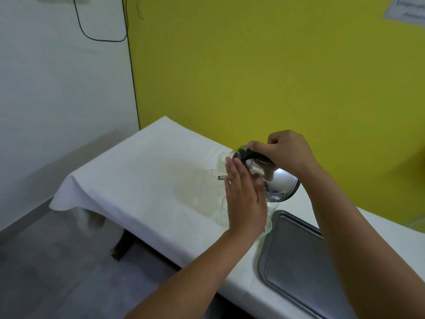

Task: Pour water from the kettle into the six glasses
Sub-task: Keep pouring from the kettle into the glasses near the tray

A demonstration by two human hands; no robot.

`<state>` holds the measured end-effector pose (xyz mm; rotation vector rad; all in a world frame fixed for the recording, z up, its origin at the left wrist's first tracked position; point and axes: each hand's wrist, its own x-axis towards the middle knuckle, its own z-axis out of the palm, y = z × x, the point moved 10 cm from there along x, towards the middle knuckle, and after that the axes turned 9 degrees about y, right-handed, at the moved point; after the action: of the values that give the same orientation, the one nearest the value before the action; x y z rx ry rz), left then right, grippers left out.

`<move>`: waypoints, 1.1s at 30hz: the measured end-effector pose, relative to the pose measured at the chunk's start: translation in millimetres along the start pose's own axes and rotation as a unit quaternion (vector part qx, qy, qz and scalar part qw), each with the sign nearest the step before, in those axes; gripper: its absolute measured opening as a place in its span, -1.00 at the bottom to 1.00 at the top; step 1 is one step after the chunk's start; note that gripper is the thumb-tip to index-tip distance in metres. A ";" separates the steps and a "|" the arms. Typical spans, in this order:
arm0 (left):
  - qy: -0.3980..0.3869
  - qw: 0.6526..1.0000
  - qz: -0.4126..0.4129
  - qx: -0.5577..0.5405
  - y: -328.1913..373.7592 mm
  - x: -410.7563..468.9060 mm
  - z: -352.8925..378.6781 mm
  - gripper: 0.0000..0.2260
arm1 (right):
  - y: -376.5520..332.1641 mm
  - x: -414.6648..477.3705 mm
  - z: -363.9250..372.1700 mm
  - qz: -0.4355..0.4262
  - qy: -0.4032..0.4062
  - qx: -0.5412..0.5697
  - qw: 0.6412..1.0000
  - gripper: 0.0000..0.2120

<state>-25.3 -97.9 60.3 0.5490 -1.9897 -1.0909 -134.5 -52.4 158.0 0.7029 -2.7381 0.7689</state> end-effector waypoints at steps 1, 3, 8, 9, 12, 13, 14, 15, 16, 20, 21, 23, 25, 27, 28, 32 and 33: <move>0.002 1.000 -0.001 0.003 -0.2 -1.1 0.4 -0.45 | 0.3 0.9 1.0 -0.005 -0.003 0.001 1.000 -0.48; 0.007 1.000 -0.001 0.009 0.2 -3.3 1.4 -0.45 | 1.2 2.5 2.8 -0.013 -0.010 0.002 1.000 -0.48; 0.022 0.999 0.011 0.029 1.5 -1.1 3.5 -0.39 | 2.0 4.3 0.6 -0.022 -0.011 0.026 0.999 -0.47; 0.025 0.999 0.014 0.032 1.8 -0.4 4.2 -0.37 | 2.5 4.6 0.6 -0.023 -0.011 0.027 0.999 -0.47; 0.022 0.999 0.011 0.035 2.0 -0.4 7.9 -0.35 | 4.1 6.3 1.2 -0.026 -0.014 0.024 0.999 -0.49; 0.020 0.999 0.010 0.035 2.0 -0.6 9.0 -0.36 | 4.1 7.0 1.5 -0.026 -0.015 0.018 0.999 -0.49; 0.018 0.999 0.008 0.034 2.0 -0.4 9.8 -0.38 | 3.8 7.9 1.6 -0.027 -0.016 0.012 0.999 -0.49; 0.016 0.999 0.005 0.034 1.5 0.1 10.6 -0.39 | 2.8 8.8 1.6 -0.029 -0.017 0.005 0.999 -0.49; 0.015 0.999 0.001 0.034 0.9 1.1 10.9 -0.40 | 1.5 9.8 1.4 -0.031 -0.018 -0.001 0.999 -0.49; 0.026 0.999 -0.004 0.029 1.6 4.3 10.2 -0.41 | -4.9 12.8 -0.4 -0.041 -0.017 -0.016 0.999 -0.48; 0.028 0.999 -0.005 0.025 2.9 4.5 9.8 -0.42 | -6.1 13.6 -1.7 -0.043 -0.016 -0.016 0.999 -0.48; 0.031 0.999 -0.011 0.011 3.3 4.1 9.5 -0.44 | -7.9 14.5 -1.2 -0.050 -0.016 -0.019 0.998 -0.47; 0.029 0.999 -0.014 0.001 3.5 4.5 9.6 -0.45 | -8.8 15.0 -1.5 -0.051 -0.015 -0.017 0.998 -0.47; 0.028 1.000 -0.014 -0.001 2.4 5.4 9.3 -0.45 | -9.7 14.9 -1.1 -0.047 -0.015 -0.012 0.999 -0.48; 0.029 0.999 -0.013 0.000 1.6 6.0 8.7 -0.45 | -10.2 14.6 -0.5 -0.044 -0.016 -0.012 0.999 -0.48; 0.033 0.999 -0.018 0.003 -3.0 7.4 7.4 -0.44 | -13.1 12.8 4.0 -0.042 -0.018 -0.020 0.999 -0.48; 0.034 0.999 -0.019 0.004 -3.9 7.7 7.0 -0.44 | -13.3 12.4 4.9 -0.042 -0.017 -0.022 0.999 -0.48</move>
<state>-35.5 -101.7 58.0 0.6215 -1.9316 -1.0737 -138.9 -69.8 163.6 0.8236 -2.7268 0.6822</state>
